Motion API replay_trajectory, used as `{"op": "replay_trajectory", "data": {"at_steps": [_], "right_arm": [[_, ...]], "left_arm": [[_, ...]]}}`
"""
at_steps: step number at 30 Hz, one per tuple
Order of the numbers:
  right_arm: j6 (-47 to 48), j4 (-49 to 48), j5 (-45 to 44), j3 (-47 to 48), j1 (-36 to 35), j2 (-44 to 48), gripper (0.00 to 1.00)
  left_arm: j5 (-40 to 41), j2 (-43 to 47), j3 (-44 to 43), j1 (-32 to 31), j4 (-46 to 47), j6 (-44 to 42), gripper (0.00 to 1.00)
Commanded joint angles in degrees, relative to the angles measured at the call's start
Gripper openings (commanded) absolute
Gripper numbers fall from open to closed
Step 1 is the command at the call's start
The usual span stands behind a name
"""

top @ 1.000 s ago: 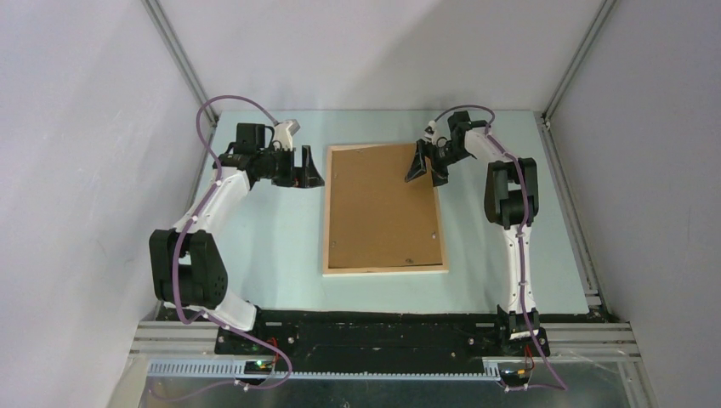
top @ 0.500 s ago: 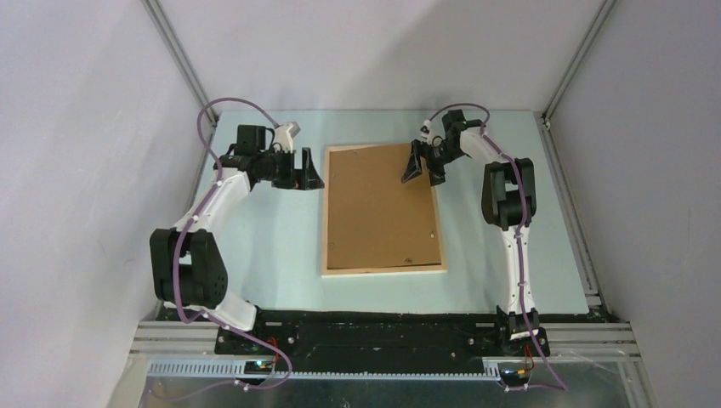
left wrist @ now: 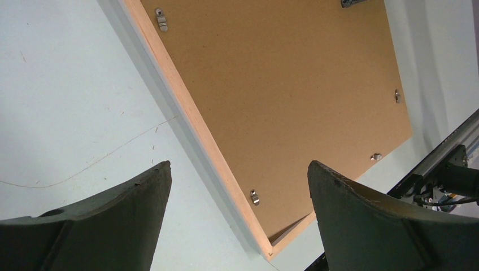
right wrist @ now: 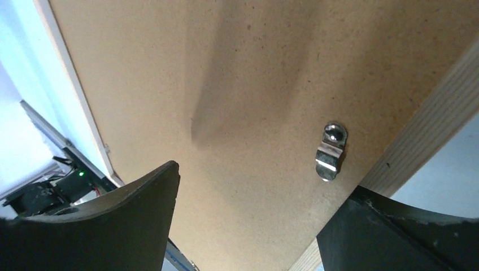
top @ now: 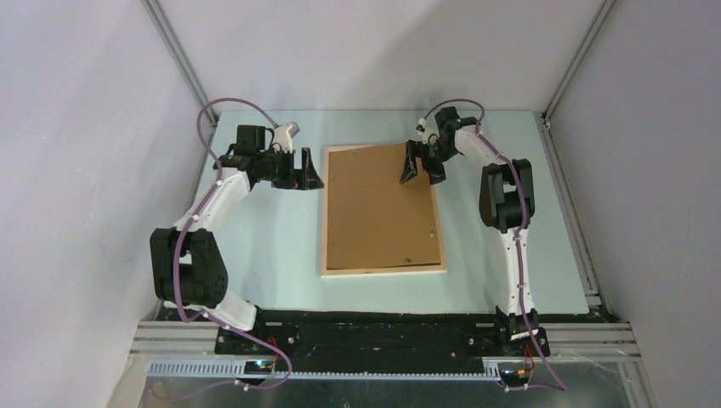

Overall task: Put the photo into the frame
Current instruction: Place the photo frame item in the photo frame.

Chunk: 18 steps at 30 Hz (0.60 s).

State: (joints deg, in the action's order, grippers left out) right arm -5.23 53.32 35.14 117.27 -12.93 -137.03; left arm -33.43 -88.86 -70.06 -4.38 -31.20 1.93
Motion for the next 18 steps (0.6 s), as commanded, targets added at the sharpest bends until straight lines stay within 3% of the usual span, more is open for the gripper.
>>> {"op": "replay_trajectory", "data": {"at_steps": [1, 18], "right_arm": [[1.74, 1.58, -4.94, 1.12, -0.49, 4.35, 0.85], [3.83, 4.55, -9.73, 0.08, -0.47, 9.23, 0.87]], "left_arm": [[-1.59, 0.12, 0.01, 0.51, 0.23, -1.06, 0.95], [-1.77, -0.78, -0.72, 0.58, 0.2, -0.97, 0.95]]}}
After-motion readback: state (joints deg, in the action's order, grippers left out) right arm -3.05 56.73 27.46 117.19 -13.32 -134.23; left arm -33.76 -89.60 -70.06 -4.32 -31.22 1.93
